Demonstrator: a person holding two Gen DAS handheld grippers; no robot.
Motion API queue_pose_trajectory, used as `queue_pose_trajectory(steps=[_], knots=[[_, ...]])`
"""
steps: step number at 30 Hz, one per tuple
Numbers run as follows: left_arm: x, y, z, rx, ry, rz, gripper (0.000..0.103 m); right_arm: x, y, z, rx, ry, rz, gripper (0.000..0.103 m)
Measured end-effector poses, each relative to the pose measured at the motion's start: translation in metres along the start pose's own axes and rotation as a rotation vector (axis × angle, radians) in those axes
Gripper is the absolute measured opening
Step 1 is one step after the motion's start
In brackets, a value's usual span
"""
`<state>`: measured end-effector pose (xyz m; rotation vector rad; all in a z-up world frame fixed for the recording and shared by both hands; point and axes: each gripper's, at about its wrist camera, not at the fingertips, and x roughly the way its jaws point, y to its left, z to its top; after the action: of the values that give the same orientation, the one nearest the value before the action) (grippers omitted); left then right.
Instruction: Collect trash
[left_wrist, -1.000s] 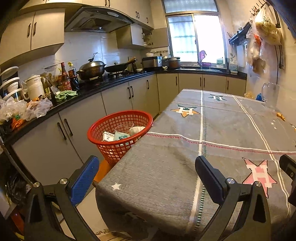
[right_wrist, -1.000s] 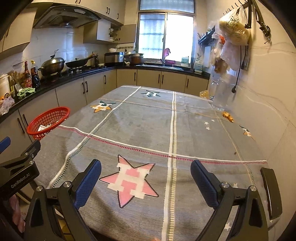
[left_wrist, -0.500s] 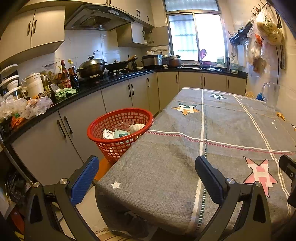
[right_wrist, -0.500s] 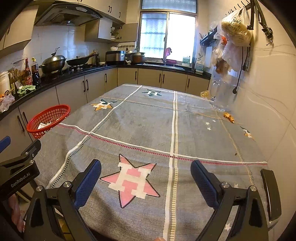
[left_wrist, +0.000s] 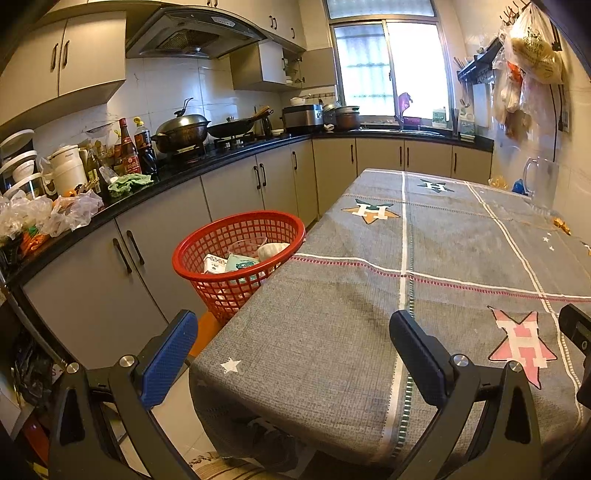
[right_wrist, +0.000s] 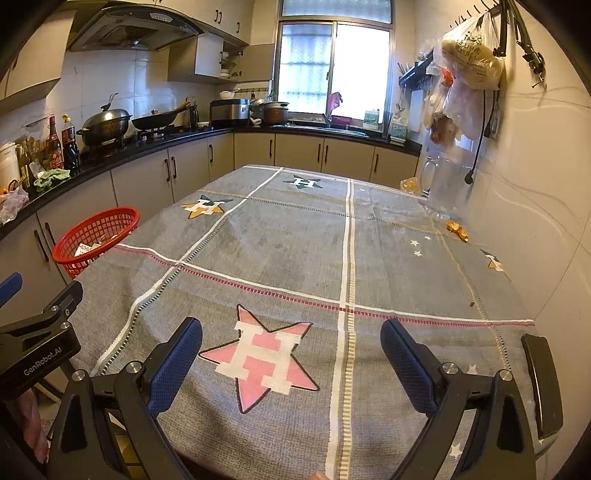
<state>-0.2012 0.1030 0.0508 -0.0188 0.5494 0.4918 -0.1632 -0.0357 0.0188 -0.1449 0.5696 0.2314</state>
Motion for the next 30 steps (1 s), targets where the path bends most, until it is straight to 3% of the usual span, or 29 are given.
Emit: queue_pose_trajectory(steps=[30], knots=[[0.0015,-0.0015,-0.0005,0.009,0.002,0.001,0.103,0.0067,0.0011,-0.0042,0.006,0.022,0.004,0.099]])
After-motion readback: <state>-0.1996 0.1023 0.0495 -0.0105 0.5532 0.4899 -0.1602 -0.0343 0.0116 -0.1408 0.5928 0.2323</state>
